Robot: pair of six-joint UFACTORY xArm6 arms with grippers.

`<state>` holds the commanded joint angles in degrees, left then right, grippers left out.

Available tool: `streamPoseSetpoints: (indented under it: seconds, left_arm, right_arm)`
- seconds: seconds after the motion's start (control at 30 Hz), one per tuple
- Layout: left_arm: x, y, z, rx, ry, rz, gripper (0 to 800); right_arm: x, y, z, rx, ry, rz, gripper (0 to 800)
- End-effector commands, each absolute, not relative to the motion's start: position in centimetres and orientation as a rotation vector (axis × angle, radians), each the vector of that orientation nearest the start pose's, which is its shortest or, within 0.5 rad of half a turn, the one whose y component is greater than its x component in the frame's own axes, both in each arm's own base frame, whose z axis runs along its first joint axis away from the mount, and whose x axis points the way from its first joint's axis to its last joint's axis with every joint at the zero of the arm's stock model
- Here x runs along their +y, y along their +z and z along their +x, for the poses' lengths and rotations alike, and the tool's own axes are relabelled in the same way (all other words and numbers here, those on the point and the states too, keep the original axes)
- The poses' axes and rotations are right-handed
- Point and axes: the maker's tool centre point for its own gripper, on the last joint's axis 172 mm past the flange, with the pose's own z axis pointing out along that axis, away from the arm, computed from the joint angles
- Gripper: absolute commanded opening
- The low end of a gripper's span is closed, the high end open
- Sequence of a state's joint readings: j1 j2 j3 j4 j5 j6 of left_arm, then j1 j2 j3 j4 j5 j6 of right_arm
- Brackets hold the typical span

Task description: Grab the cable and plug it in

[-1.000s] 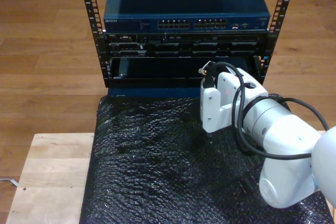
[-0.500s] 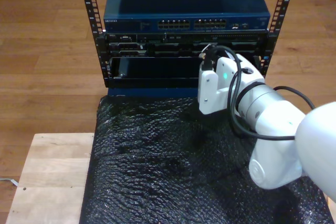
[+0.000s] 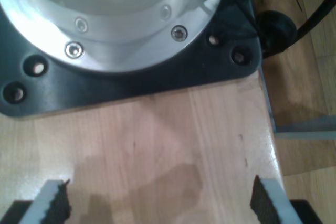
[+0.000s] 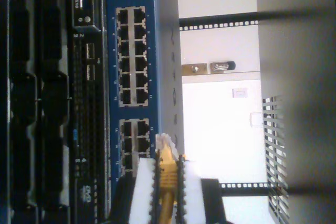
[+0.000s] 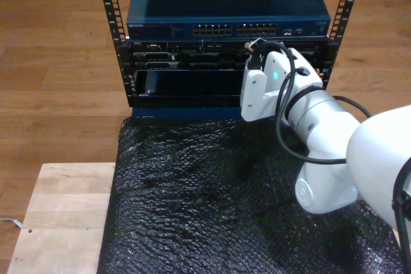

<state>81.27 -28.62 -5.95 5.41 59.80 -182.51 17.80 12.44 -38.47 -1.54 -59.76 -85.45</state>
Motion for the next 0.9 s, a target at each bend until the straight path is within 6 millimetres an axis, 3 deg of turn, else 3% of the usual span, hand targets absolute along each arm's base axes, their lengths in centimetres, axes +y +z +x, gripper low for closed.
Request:
streamPoseSetpoints:
  seconds: [0.17, 0.33, 0.53, 0.9]
  left_arm:
    - [12.5, 2.9, 0.1, 2.683, -0.401, -2.252, 800]
    - [12.5, 2.9, 0.1, 2.683, -0.401, -2.252, 800]
    - [12.5, 2.9, 0.1, 2.682, -0.399, -2.251, 800]
    - [12.5, 2.9, 0.1, 2.682, -0.399, -2.251, 800]
  right_arm:
    - [19.2, 31.4, 58.6, 1.464, 1.451, 1.161, 0]
    - [19.2, 31.1, 60.9, 1.431, 1.44, 1.161, 0]
    - [17.6, 31.1, 62.8, 1.341, 1.397, 1.136, 0]
    - [15.5, 31.8, 61.6, 1.205, 1.3, 1.08, 0]
